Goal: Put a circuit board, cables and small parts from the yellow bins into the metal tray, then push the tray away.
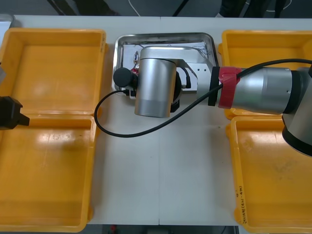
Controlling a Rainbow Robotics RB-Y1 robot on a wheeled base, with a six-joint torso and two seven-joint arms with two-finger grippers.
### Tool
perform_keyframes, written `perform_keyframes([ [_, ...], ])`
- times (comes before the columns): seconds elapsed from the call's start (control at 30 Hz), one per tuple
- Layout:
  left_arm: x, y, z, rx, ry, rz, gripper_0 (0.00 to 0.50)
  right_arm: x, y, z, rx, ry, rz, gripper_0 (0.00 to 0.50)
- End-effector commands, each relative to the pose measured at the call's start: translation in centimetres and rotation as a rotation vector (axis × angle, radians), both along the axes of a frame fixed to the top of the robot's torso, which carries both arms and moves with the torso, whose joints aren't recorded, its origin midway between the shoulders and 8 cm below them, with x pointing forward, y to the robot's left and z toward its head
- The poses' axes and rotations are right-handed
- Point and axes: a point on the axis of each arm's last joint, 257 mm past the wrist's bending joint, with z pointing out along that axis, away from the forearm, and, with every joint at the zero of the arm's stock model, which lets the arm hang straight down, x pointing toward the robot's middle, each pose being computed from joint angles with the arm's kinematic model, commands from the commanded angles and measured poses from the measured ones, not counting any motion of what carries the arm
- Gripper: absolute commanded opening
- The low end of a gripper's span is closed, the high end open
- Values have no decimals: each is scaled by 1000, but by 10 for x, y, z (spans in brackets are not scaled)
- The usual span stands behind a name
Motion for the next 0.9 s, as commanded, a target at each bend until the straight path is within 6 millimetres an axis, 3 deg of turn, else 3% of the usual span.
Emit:
perform_keyframes([
  [0.03,-4,15,14,97,-25,-85,500,15,26,41,22,-55,54,0],
  [0.9,-4,15,14,97,-25,-85,500,47,28,42,52,-80,55,0],
])
